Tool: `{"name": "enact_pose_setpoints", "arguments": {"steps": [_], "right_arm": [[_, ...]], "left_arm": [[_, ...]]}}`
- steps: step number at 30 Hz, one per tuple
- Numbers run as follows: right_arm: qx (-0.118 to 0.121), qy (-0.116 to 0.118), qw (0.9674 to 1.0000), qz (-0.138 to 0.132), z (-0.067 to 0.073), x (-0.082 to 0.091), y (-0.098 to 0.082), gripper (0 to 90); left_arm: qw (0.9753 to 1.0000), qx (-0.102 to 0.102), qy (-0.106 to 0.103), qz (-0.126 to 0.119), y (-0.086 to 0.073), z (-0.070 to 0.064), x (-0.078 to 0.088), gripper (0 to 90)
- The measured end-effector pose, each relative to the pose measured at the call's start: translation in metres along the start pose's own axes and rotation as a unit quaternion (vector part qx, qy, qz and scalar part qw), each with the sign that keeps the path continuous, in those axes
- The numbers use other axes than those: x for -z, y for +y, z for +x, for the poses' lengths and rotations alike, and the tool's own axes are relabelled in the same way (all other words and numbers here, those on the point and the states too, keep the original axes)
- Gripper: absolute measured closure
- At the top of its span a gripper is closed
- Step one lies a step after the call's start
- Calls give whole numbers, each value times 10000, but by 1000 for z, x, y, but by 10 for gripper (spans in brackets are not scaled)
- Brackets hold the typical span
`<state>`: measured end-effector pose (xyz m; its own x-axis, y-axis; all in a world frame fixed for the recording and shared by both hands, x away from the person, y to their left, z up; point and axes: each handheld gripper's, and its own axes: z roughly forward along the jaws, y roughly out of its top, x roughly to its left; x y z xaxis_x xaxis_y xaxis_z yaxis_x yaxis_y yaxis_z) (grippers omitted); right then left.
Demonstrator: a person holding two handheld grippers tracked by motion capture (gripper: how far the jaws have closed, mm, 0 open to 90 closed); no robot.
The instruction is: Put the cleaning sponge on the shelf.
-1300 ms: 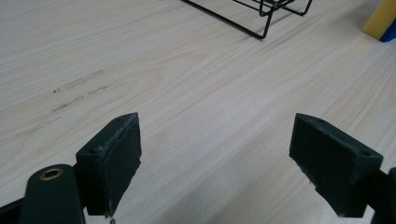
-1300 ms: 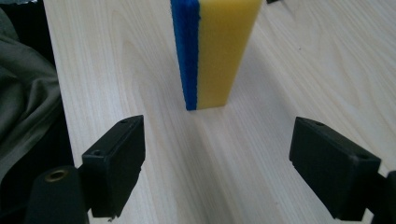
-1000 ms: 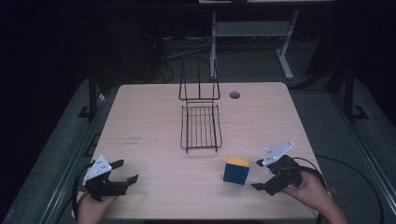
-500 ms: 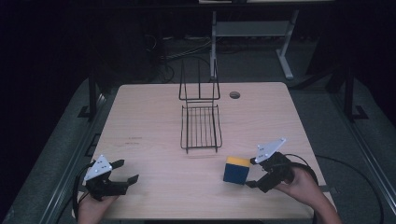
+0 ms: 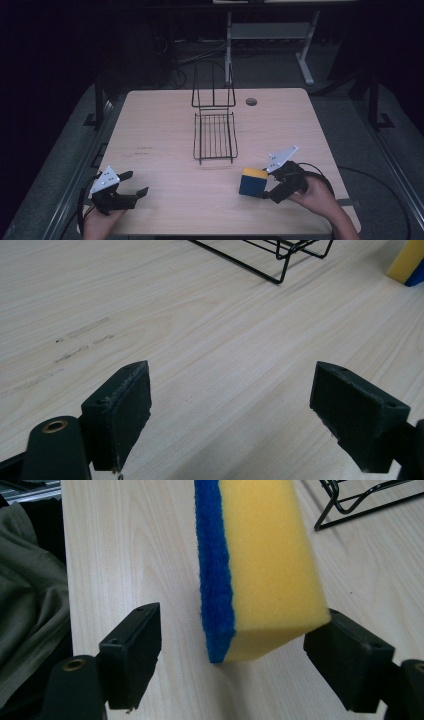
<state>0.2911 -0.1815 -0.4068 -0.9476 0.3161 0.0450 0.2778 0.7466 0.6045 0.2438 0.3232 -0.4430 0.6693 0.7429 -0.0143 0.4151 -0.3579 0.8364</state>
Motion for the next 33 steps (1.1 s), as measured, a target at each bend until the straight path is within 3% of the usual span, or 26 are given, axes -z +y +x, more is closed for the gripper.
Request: {"name": "enact_pose_setpoints", "arguments": {"steps": [33], "right_arm": [[58,169,9998,98,-9,-14,8,488]], "left_arm": [[10000,2,-1,-33,0,0,1,163]]}}
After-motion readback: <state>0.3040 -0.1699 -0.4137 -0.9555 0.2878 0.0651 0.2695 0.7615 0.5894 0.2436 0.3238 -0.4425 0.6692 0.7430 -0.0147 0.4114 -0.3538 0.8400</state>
